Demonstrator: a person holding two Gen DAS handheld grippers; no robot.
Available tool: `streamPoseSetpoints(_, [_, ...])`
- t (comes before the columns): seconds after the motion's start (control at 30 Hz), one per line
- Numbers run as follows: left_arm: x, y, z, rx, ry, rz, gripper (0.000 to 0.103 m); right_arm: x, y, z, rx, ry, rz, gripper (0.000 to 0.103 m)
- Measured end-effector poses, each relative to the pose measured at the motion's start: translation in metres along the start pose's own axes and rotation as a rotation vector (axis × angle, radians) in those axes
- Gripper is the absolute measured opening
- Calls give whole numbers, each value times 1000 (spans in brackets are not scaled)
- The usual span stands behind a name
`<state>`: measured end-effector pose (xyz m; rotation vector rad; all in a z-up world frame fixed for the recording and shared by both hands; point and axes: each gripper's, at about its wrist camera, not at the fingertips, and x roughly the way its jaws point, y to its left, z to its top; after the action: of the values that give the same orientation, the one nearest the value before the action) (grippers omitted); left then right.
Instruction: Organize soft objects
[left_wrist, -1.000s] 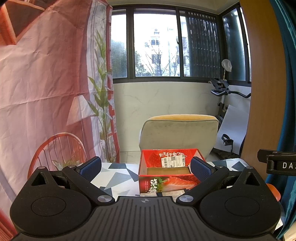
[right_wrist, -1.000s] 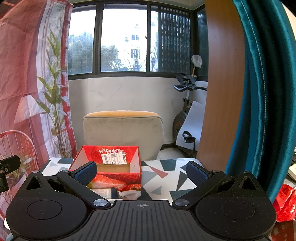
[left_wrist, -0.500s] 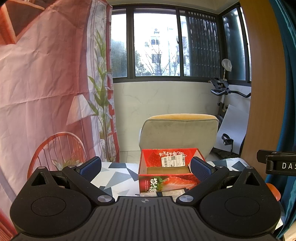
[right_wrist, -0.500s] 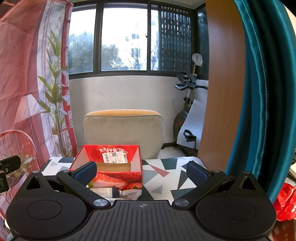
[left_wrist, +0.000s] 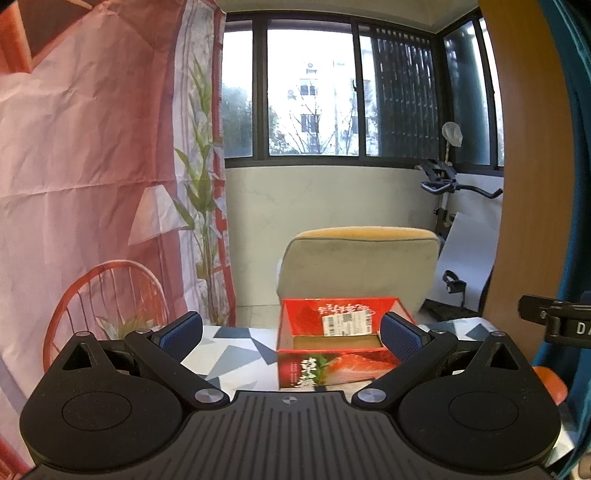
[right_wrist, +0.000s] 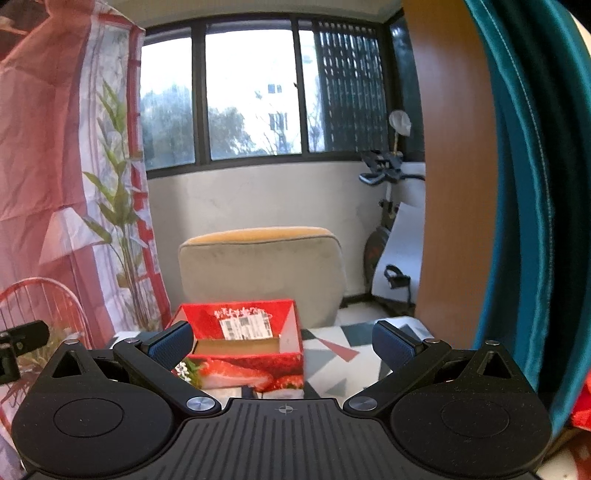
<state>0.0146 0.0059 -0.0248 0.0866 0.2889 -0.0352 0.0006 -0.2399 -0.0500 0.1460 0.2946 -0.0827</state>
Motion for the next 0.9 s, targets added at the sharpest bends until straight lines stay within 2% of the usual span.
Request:
streamPoseSetpoints(0.13, [16, 5, -16, -3, 21, -5, 103, 15, 0, -23, -47, -61, -26, 103])
streamPoseSetpoints(0.2, [25, 11, -24, -23, 32, -25, 103, 25, 1, -36, -62, -71, -12, 103])
streamPoseSetpoints(0.4, [50, 35, -63, -128, 36, -113, 103, 64, -2, -78, -72, 3, 71, 103])
streamPoseSetpoints(0.47, [59, 40, -71, -144, 58, -98, 103, 74, -2, -91, -63, 24, 89, 103])
streamPoseSetpoints(0.6, [80, 45, -91, -100, 95, -31, 103, 91, -3, -114, -48, 48, 88, 103])
streamPoseSetpoints(0.9, [115, 53, -135, -90, 215, -25, 103, 118, -9, -158, -49, 63, 104, 103])
